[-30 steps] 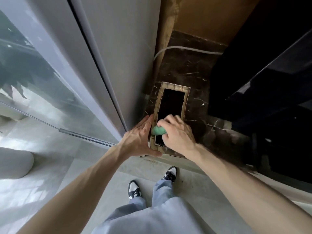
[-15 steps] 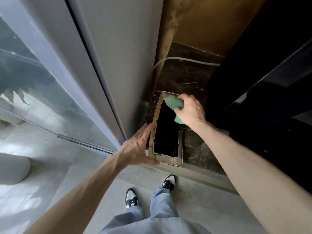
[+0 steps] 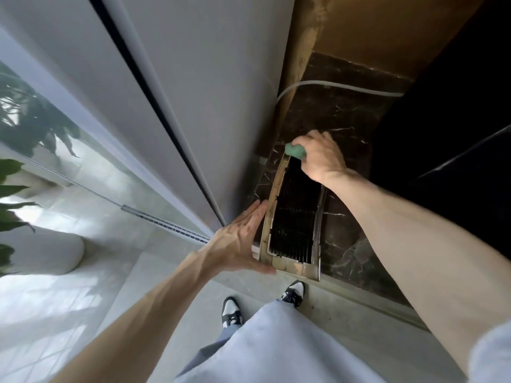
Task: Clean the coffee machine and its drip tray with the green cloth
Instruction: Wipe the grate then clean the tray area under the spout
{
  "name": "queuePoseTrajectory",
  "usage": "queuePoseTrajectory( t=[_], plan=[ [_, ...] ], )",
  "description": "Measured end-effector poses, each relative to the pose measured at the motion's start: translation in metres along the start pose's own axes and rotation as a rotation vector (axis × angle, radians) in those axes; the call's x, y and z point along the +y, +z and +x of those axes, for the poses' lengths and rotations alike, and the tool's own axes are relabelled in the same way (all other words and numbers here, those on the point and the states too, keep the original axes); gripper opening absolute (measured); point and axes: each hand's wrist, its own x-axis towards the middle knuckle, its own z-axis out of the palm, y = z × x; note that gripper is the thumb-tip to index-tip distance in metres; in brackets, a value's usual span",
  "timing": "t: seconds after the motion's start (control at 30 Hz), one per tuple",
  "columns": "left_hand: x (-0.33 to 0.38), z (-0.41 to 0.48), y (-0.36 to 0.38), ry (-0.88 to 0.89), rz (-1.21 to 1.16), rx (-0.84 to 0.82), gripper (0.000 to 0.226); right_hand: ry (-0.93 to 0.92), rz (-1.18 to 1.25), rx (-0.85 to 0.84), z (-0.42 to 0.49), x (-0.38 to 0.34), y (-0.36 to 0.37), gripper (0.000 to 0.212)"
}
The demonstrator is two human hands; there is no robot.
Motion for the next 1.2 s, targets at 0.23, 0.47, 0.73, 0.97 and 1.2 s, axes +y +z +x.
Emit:
queuePoseTrajectory(
  t=[0.23,0.47,0.73,0.97,1.2],
  plan=[
    [0.000,0.001,0.002,-0.039,0.030,-0.009,0.151,-0.250,0.005,-0.112,-0.029,-0.024,-0.002,0.032],
    [0.004,-0.001,0.001,-0.043,0.037,0.003,0.150,-0.327,0.087,-0.195,-0.093,-0.044,0.006,0.030],
    [0.008,-0.003,-0.002,-0.039,0.010,0.027,0.147,-0.284,0.159,-0.263,-0.158,-0.062,0.012,0.032],
    [0.012,-0.008,-0.005,-0.033,0.070,0.018,0.149,-0.279,0.141,-0.371,-0.191,-0.073,0.010,0.030],
    [0.012,0.003,-0.013,-0.052,0.116,-0.156,0.153,-0.033,0.269,-0.329,-0.183,-0.060,-0.040,0.029]
  ],
)
